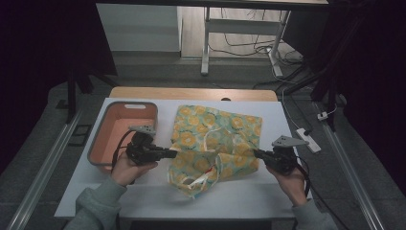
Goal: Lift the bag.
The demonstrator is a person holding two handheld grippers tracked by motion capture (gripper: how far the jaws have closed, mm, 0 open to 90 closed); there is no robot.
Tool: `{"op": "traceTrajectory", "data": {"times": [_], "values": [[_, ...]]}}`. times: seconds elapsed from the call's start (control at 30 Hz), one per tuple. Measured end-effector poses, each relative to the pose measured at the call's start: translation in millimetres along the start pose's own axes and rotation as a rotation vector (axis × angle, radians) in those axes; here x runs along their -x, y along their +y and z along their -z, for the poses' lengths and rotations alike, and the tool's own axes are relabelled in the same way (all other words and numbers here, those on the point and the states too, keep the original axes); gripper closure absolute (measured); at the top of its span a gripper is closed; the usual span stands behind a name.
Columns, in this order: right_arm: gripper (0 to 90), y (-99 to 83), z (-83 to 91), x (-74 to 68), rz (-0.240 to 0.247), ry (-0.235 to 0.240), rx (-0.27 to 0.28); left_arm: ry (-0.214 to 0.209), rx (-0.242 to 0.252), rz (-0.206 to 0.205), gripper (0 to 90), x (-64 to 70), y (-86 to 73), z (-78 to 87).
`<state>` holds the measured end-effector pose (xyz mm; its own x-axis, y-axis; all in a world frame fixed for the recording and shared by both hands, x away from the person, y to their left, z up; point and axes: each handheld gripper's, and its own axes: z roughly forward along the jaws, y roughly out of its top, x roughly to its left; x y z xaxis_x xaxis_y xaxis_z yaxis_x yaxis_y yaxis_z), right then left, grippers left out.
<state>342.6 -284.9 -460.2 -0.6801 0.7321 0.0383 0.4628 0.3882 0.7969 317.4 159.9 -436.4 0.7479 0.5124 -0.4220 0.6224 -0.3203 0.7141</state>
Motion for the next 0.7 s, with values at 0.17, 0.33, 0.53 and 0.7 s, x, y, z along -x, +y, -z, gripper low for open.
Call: {"op": "traceTrajectory", "data": {"times": [0.17, 0.33, 0.53, 0.7], "values": [[66.6, 2.4, 16.1, -23.4, 0.066, -0.033, 0.032, -0.005, -0.013, 0.004, 89.3, -2.9, -1.8, -5.4], [47.6, 16.2, 34.6, -79.2, 0.208, 0.103, 0.073, -0.007, -0.019, 0.001, 89.3, -1.5, -0.8, -8.9], [30.0, 9.5, -8.4, -106.4, 0.306, 0.253, -0.132, -0.002, -0.034, -0.013, 89.3, 2.3, -3.1, -12.4], [22.1, -23.7, -23.9, -95.5, 0.287, 0.294, -0.262, -0.007, -0.039, -0.005, 89.3, -1.5, -4.4, -14.5]]}}
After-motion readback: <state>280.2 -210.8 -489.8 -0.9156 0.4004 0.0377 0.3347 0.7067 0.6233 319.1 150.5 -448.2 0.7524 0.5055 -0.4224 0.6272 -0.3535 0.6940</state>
